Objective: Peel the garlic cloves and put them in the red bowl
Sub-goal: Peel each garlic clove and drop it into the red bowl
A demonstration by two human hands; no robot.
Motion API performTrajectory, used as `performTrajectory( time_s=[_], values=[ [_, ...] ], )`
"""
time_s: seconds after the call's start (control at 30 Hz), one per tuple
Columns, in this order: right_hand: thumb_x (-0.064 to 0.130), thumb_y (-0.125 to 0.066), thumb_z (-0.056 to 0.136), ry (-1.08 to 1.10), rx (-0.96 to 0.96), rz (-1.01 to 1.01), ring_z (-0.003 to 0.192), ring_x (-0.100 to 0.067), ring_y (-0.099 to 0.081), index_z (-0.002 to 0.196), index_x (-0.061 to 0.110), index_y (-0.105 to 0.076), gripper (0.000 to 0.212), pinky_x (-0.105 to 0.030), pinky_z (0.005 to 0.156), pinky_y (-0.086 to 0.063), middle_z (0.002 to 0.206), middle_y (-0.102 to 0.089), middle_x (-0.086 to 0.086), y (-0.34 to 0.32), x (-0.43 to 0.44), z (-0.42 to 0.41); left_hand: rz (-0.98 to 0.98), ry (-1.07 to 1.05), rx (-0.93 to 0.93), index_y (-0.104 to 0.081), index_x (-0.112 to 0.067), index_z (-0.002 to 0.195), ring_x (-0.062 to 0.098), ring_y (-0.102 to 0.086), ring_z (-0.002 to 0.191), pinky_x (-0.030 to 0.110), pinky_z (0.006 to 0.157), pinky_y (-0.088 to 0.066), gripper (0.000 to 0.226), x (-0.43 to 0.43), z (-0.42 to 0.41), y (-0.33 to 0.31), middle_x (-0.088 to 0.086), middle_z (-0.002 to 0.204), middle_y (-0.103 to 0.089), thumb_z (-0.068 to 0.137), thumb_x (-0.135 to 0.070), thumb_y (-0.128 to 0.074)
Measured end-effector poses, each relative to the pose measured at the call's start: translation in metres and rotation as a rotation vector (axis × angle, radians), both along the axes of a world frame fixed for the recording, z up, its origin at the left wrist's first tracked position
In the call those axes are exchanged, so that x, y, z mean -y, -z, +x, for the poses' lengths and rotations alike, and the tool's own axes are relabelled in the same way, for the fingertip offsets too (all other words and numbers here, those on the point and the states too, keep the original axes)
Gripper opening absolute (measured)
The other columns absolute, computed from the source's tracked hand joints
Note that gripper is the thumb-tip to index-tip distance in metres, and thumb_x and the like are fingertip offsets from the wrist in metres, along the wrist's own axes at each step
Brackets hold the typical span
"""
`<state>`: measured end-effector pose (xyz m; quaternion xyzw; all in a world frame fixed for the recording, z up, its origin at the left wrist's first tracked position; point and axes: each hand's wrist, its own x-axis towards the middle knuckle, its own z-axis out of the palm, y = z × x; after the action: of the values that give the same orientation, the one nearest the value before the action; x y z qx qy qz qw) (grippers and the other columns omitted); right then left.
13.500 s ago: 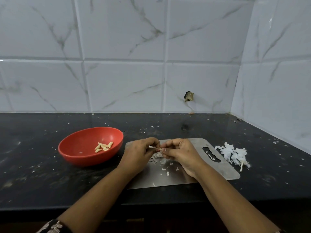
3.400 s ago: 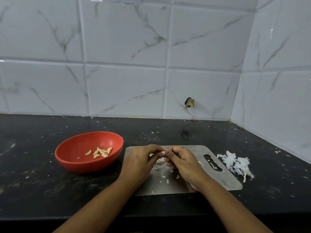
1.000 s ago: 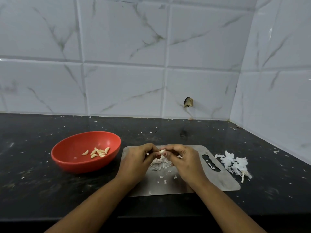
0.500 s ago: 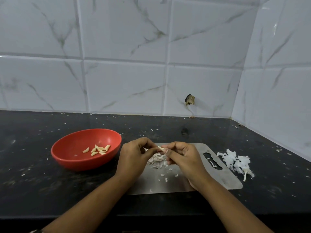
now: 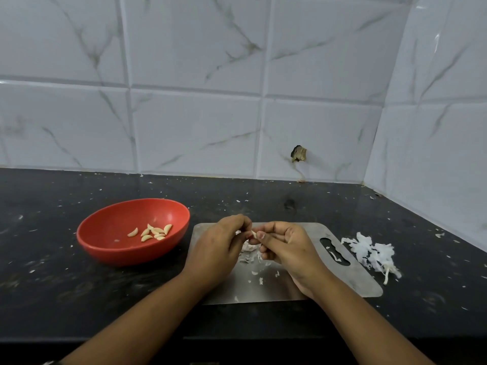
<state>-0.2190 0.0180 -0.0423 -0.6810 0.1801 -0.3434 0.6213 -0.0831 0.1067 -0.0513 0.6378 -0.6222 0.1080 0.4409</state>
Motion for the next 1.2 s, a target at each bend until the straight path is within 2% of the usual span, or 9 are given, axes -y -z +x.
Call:
performTrajectory(
  time_s=[0.23, 0.33, 0.43, 0.6, 0.77, 0.83, 0.9, 1.07, 1.2],
  values=[
    [0.006, -0.058, 0.094, 0.023, 0.007, 0.023, 0.068, -0.008, -0.060, 0.108, 0.011, -0.072, 0.020, -0.022, 0.065, -0.052, 0.086, -0.072, -0.011, 0.0014, 0.0035, -0.0006, 0.000, 0.002, -0.008, -0.056, -0.025, 0.086, -0.002, -0.052, 0.069, 0.011, 0.060, -0.034, 0.014, 0.0007, -0.0002, 0.0009, -0.019, 0.078, -0.055, 0.092, -0.013, -0.061],
    [0.006, -0.056, 0.096, 0.002, 0.002, 0.023, 0.067, -0.008, -0.059, 0.106, 0.010, -0.072, 0.019, -0.023, 0.065, -0.052, 0.084, -0.072, -0.007, 0.0005, 0.0029, -0.0015, -0.029, -0.024, -0.082, -0.057, -0.032, 0.088, 0.005, -0.056, 0.066, 0.013, 0.059, -0.040, 0.016, -0.0005, -0.0001, 0.0000, -0.019, 0.085, -0.060, 0.088, -0.019, -0.067],
    [0.005, -0.055, 0.096, -0.013, 0.028, 0.043, 0.063, -0.007, -0.058, 0.103, 0.006, -0.071, 0.017, -0.021, 0.063, -0.052, 0.077, -0.070, -0.005, -0.0008, 0.0023, -0.0019, -0.077, 0.009, -0.148, -0.064, -0.036, 0.099, 0.008, -0.060, 0.062, 0.014, 0.060, -0.046, 0.023, -0.0022, -0.0002, -0.0008, -0.023, 0.088, -0.066, 0.085, -0.020, -0.071],
    [0.008, -0.061, 0.092, -0.027, 0.020, -0.004, 0.063, -0.005, -0.058, 0.103, 0.006, -0.072, 0.016, -0.019, 0.064, -0.052, 0.075, -0.069, -0.003, -0.0005, 0.0008, -0.0027, -0.113, 0.005, -0.102, -0.074, -0.027, 0.093, 0.004, -0.061, 0.061, 0.011, 0.058, -0.044, 0.011, -0.0032, 0.0012, -0.0001, -0.020, 0.075, -0.068, 0.084, -0.021, -0.072],
    [0.004, -0.068, 0.085, 0.022, 0.010, -0.175, 0.073, -0.002, -0.065, 0.096, 0.013, -0.074, 0.015, -0.015, 0.062, -0.048, 0.089, -0.076, 0.003, -0.0016, -0.0033, -0.0053, -0.126, -0.017, -0.129, -0.073, -0.025, 0.086, 0.005, -0.061, 0.062, 0.014, 0.056, -0.045, 0.008, -0.0034, 0.0016, -0.0019, -0.018, 0.068, -0.065, 0.084, -0.018, -0.071],
    [0.000, -0.070, 0.082, 0.022, 0.044, -0.174, 0.069, 0.001, -0.064, 0.089, 0.013, -0.073, 0.015, -0.012, 0.060, -0.047, 0.080, -0.075, 0.007, -0.0023, -0.0040, -0.0061, -0.125, 0.005, -0.137, -0.073, -0.026, 0.086, 0.004, -0.062, 0.061, 0.016, 0.057, -0.047, 0.010, -0.0033, 0.0014, -0.0017, -0.020, 0.069, -0.065, 0.083, -0.017, -0.073],
    [-0.001, -0.073, 0.078, 0.032, 0.054, -0.168, 0.066, -0.001, -0.065, 0.086, 0.011, -0.072, 0.014, -0.011, 0.059, -0.047, 0.074, -0.073, 0.004, -0.0027, -0.0035, -0.0065, -0.123, 0.035, -0.158, -0.074, -0.028, 0.087, 0.003, -0.062, 0.060, 0.017, 0.057, -0.049, 0.012, -0.0028, 0.0014, -0.0014, -0.024, 0.070, -0.065, 0.082, -0.016, -0.074],
    [0.002, -0.080, 0.073, 0.050, 0.051, -0.168, 0.069, -0.013, -0.068, 0.084, 0.006, -0.070, 0.015, -0.017, 0.065, -0.052, 0.074, -0.072, -0.011, -0.0015, -0.0002, -0.0064, -0.106, 0.069, -0.233, -0.073, -0.030, 0.088, 0.005, -0.063, 0.055, 0.015, 0.056, -0.048, 0.019, -0.0027, -0.0003, -0.0017, -0.025, 0.072, -0.067, 0.082, -0.012, -0.073],
    [-0.001, -0.077, 0.075, 0.002, 0.024, -0.153, 0.068, -0.010, -0.064, 0.085, 0.004, -0.067, 0.015, -0.014, 0.061, -0.048, 0.074, -0.069, -0.008, -0.0017, 0.0007, -0.0064, -0.091, 0.096, -0.254, -0.070, -0.034, 0.086, 0.008, -0.063, 0.053, 0.017, 0.057, -0.049, 0.025, -0.0034, -0.0007, -0.0027, -0.019, 0.076, -0.069, 0.082, -0.009, -0.072]
  ],
)
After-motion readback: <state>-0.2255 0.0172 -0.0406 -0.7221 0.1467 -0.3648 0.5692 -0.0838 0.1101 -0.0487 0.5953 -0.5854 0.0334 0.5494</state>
